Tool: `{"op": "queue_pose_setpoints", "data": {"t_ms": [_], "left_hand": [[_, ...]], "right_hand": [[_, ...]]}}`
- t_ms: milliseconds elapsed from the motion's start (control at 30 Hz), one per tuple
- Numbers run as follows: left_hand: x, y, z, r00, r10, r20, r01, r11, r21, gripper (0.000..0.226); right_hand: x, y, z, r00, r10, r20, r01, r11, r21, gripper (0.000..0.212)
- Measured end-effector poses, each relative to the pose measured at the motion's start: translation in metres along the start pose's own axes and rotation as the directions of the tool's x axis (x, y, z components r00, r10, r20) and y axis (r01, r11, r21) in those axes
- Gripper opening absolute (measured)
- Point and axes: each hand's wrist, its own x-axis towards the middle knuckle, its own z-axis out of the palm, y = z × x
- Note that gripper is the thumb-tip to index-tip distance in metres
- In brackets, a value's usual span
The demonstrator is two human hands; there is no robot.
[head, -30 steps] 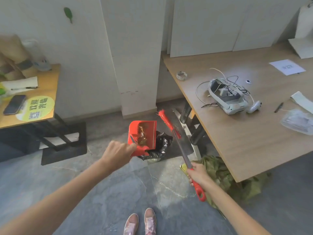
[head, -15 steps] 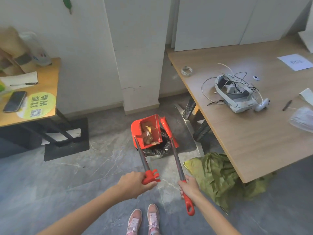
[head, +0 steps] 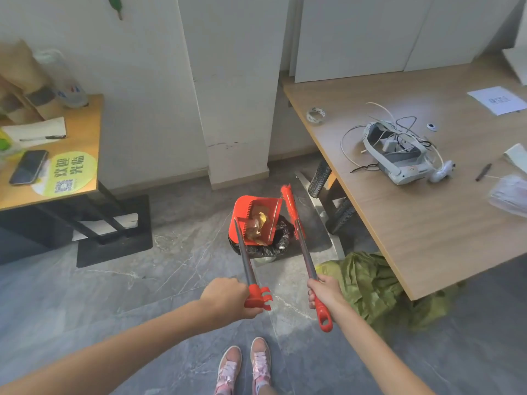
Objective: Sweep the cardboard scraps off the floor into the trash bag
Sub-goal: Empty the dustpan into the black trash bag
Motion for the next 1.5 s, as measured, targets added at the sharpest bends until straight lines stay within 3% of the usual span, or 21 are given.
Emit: {"op": "queue_pose_setpoints", "data": {"t_ms": [500,767,1500], "left_hand": [[0.019,0.009,-0.012,0.979,0.144,0.142,-0.185,0.918,0.351,0.044],[0.028,0.008,-0.028,0.967,0.228,0.114,-0.254,0.823,0.508,0.049],[0.030,0.012,-0.056,0.960,0.262,0.097,-0.273,0.799,0.536,0.044]], "right_hand": [[-0.010,-0.011,-0.006,0.998,-0.036,0.043,0.032,0.996,0.085,0.015],[-0.011,-0.010,-0.013,0.998,-0.034,0.052,0.030,0.997,0.074,0.011],[0.000,-0.021,-0.029,0.998,-0.038,0.055,0.032,0.993,0.112,0.011]]}}
